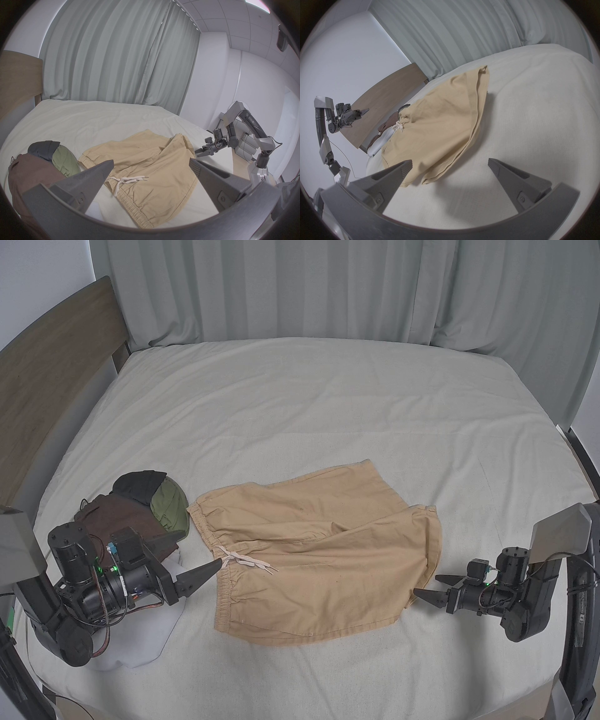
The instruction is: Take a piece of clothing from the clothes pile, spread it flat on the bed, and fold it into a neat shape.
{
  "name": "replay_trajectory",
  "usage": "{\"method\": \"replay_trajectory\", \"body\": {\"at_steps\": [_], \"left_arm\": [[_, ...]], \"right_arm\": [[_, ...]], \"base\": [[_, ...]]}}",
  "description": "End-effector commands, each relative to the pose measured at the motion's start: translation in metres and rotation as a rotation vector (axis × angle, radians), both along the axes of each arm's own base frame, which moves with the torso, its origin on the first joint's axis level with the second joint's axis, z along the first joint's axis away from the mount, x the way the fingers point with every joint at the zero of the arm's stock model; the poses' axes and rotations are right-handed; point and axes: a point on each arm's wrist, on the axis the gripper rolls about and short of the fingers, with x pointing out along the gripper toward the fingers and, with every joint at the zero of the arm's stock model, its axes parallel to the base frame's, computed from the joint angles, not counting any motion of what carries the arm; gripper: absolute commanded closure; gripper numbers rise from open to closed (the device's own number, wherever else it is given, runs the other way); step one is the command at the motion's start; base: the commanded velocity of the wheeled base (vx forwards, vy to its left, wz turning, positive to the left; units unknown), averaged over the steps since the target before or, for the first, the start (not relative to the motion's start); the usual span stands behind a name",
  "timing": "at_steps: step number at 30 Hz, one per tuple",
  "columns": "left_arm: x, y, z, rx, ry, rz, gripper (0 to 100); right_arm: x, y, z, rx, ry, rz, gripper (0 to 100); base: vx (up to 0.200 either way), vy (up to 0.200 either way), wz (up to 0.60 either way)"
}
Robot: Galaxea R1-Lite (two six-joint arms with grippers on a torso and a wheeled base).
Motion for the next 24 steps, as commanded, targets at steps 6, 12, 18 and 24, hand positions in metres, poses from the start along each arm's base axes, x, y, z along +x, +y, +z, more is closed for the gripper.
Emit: {"method": "replay_trajectory", "body": {"at_steps": [6,12,18,24], "left_arm": [[0.000,0.000,0.000,0.000,0.001,-0.001,0],[0.000,0.000,0.000,0.000,-0.001,0.000,0],[0.000,0.000,0.000,0.000,-0.001,0.000,0],[0.000,0.000,0.000,0.000,-0.001,0.000,0]], "right_arm": [[0.004,0.004,-0.010,-0.001,0.012,0.011,0],[0.008,0.000,-0.014,0.000,0.009,0.000,0],[0.010,0.002,-0.018,-0.001,0.012,0.005,100],[0.013,0.004,-0.017,-0.001,-0.001,0.011,100]], "base": [[0.000,0.000,0.00],[0.000,0.000,0.00],[0.000,0.000,0.00],[0.000,0.000,0.00]]}}
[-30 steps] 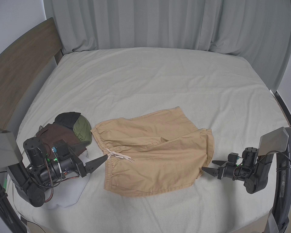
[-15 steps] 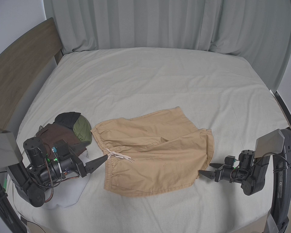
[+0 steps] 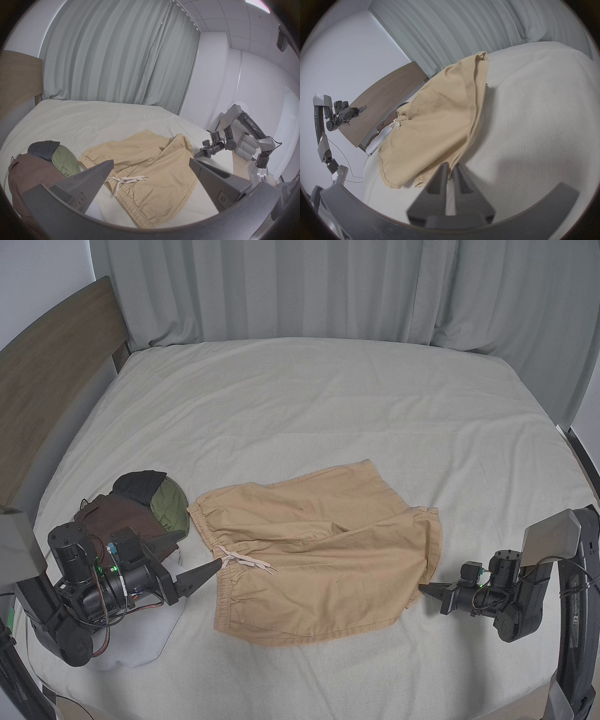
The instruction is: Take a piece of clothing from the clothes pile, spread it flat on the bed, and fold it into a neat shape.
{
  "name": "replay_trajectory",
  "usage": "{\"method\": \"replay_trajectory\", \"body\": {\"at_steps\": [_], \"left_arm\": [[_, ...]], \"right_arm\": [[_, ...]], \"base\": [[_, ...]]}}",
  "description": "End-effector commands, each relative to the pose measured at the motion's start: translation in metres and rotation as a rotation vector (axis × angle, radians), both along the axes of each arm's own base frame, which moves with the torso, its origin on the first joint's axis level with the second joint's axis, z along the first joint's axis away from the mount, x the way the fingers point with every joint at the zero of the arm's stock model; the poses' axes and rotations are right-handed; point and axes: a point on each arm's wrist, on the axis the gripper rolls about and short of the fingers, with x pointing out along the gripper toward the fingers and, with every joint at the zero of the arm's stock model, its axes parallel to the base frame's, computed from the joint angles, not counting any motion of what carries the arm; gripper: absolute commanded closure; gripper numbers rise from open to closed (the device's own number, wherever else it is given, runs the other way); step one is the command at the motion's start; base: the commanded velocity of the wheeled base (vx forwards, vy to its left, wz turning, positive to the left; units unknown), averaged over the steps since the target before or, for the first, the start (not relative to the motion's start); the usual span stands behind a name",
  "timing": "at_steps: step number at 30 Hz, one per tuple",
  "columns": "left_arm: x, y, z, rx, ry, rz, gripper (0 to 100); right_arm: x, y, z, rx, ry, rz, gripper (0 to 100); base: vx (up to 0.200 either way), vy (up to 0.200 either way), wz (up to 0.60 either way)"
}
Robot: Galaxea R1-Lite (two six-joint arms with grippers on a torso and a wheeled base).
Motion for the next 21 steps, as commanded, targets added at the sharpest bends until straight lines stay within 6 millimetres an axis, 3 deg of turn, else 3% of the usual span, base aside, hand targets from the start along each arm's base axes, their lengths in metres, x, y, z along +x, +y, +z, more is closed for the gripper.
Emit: {"method": "replay_trajectory", "body": {"at_steps": [1,6,14,21], "left_arm": [[0.000,0.000,0.000,0.000,-0.002,0.000,0],[0.000,0.000,0.000,0.000,-0.002,0.000,0],[0.000,0.000,0.000,0.000,-0.002,0.001,0],[0.000,0.000,0.000,0.000,0.000,0.001,0]], "right_arm": [[0.001,0.002,-0.001,-0.001,-0.005,0.006,100],[0.000,0.001,0.000,-0.001,-0.002,0.006,100],[-0.012,-0.005,0.019,0.006,-0.009,0.005,100],[-0.018,-0.019,0.019,-0.003,-0.004,-0.018,100]], "base": [[0.000,0.000,0.00],[0.000,0.000,0.00],[0.000,0.000,0.00],[0.000,0.000,0.00]]}}
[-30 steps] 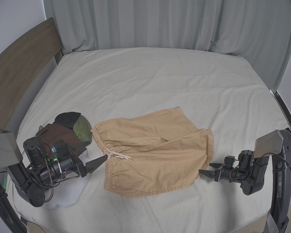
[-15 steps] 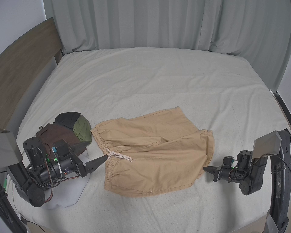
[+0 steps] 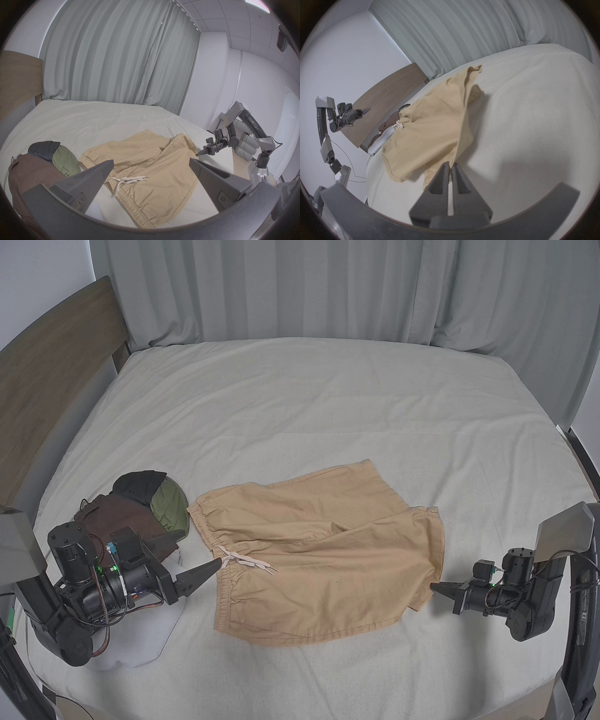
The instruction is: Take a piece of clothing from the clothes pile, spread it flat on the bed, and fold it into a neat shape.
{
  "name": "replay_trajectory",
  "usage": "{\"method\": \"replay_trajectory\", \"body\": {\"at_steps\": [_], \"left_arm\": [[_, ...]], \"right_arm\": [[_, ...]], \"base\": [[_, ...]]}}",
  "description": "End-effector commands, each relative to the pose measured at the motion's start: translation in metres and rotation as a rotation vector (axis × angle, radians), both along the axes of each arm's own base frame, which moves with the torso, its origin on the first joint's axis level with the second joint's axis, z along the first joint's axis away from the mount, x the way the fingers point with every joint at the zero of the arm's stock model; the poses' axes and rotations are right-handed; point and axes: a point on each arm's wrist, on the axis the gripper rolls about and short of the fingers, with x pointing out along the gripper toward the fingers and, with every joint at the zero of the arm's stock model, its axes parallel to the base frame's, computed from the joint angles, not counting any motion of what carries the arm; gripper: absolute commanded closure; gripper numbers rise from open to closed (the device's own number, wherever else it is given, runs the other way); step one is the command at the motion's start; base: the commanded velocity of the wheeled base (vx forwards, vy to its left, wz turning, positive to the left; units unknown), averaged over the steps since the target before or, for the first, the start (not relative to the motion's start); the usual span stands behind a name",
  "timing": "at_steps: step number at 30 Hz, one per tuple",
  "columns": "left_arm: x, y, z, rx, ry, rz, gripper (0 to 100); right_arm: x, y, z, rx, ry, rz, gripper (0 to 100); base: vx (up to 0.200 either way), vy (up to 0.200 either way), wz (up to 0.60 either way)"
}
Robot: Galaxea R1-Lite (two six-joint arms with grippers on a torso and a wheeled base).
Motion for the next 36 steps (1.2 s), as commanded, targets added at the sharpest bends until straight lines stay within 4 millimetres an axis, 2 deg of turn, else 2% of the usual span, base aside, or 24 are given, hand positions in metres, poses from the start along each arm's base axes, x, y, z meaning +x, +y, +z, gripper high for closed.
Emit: {"method": "replay_trajectory", "body": {"at_steps": [1,14,15,21,23,27,36], "left_arm": [[0.000,0.000,-0.001,0.001,0.002,0.001,0],[0.001,0.001,-0.002,0.001,0.005,0.003,0],[0.001,0.001,-0.001,0.001,0.004,0.003,0],[0.001,0.001,-0.001,0.001,0.004,0.003,0],[0.001,0.001,-0.001,0.001,0.004,0.003,0],[0.000,0.001,-0.001,0.000,0.001,0.003,0],[0.001,0.001,-0.001,0.001,0.002,0.003,0]], "right_arm": [[-0.006,-0.009,0.000,-0.008,0.013,-0.020,100],[-0.007,-0.006,-0.004,-0.017,0.023,-0.018,100],[-0.007,-0.006,-0.003,-0.016,0.021,-0.018,0],[-0.011,-0.004,-0.003,-0.015,0.031,-0.011,0],[-0.017,0.005,-0.006,-0.013,0.063,0.018,0],[-0.017,0.011,-0.008,-0.014,0.065,0.036,0],[-0.019,0.019,-0.021,-0.021,0.109,0.055,0]], "base": [[0.000,0.000,0.00],[0.000,0.000,0.00],[0.000,0.000,0.00],[0.000,0.000,0.00],[0.000,0.000,0.00],[0.000,0.000,0.00],[0.000,0.000,0.00]]}}
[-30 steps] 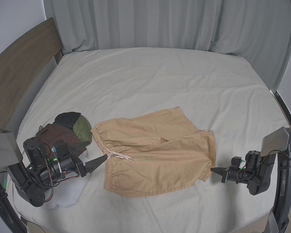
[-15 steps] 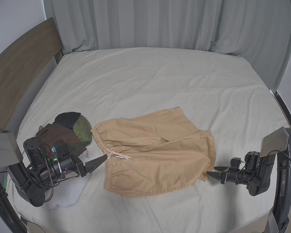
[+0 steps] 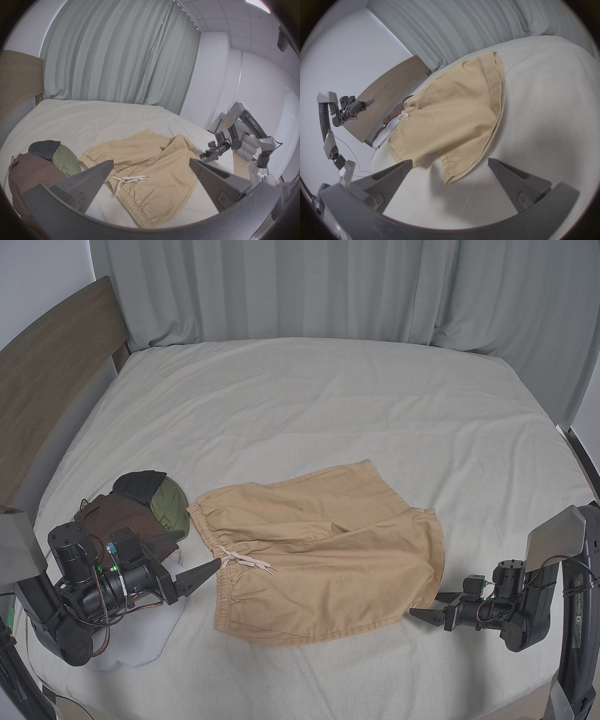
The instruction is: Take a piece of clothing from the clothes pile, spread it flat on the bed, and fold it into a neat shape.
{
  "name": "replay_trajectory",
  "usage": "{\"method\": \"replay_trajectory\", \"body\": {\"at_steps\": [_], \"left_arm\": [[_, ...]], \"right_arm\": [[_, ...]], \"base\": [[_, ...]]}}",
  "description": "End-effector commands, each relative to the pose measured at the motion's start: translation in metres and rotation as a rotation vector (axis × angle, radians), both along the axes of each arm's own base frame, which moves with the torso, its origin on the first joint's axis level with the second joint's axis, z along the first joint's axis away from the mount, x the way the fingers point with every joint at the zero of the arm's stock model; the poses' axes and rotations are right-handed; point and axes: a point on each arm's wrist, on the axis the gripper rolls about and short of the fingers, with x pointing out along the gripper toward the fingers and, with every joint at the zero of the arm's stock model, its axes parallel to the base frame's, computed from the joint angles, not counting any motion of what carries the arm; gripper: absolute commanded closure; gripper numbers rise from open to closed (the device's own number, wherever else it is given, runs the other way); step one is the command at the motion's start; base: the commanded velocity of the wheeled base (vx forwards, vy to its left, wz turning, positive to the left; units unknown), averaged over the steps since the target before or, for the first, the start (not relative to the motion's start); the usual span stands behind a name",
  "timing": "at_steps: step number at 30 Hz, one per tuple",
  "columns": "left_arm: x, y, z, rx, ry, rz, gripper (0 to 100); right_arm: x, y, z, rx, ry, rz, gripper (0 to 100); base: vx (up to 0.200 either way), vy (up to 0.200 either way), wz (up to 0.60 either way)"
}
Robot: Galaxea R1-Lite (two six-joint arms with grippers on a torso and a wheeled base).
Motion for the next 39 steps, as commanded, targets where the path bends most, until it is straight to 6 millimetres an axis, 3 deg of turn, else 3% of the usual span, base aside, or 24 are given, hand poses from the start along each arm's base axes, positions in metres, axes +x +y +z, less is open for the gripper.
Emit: {"method": "replay_trajectory", "body": {"at_steps": [1,5,6,20,29,39], "left_arm": [[0.000,0.000,0.000,0.000,-0.001,0.001,0],[0.000,0.000,0.000,0.000,-0.002,-0.001,0],[0.000,0.000,0.000,0.000,-0.002,0.001,0],[0.000,0.000,0.000,0.000,-0.001,0.001,0],[0.001,0.001,-0.003,0.001,0.014,0.004,0],[0.013,0.009,-0.036,-0.020,0.159,0.051,0]], "right_arm": [[0.000,0.002,-0.010,-0.010,0.031,-0.011,0],[0.003,0.002,-0.012,-0.011,0.023,-0.016,0],[0.004,0.002,-0.011,-0.012,0.022,-0.020,100],[0.002,0.002,-0.009,-0.015,0.025,-0.028,100],[-0.018,-0.014,0.001,-0.014,0.064,-0.061,100],[-0.019,-0.018,-0.001,-0.005,0.067,-0.049,100]], "base": [[0.000,0.000,0.00],[0.000,0.000,0.00],[0.000,0.000,0.00],[0.000,0.000,0.00],[0.000,0.000,0.00],[0.000,0.000,0.00]]}}
